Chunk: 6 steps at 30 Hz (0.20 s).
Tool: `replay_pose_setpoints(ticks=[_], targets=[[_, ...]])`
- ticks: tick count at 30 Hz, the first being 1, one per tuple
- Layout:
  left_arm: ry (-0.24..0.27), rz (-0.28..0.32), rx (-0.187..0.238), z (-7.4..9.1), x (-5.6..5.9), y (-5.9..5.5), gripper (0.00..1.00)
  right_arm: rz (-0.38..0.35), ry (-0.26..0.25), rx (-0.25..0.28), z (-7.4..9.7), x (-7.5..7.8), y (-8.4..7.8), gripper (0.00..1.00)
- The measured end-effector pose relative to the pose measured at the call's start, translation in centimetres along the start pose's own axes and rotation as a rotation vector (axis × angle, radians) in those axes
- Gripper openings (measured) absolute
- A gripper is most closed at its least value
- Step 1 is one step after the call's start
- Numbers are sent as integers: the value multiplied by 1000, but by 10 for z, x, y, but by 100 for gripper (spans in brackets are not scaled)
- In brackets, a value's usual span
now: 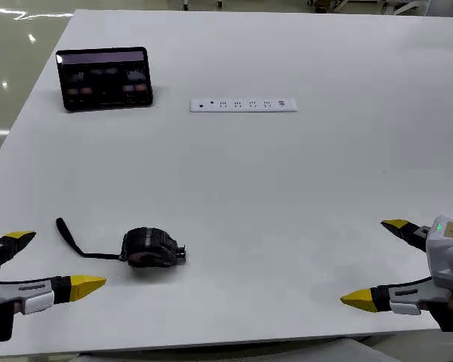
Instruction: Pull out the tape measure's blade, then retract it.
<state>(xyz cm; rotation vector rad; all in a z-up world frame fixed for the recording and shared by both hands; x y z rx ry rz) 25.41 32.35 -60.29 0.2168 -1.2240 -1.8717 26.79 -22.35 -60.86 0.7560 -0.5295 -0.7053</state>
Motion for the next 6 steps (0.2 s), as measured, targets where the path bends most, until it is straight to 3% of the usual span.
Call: replay_pose_setpoints(ticks=[6], targets=[[-5,-10,-3,0,0,2,100,-5,-5,0,3,3,-1,100]])
Point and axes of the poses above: the centre of the closed fingertips' face, and the gripper's own axes: z roughly backward along the fingers, x roughly to its right, y roughly out of its top, the point moved 10 cm from there along z, roughly backward along the fingers, and after that the axes turned 14 degrees about -y, right-handed, at the moved point
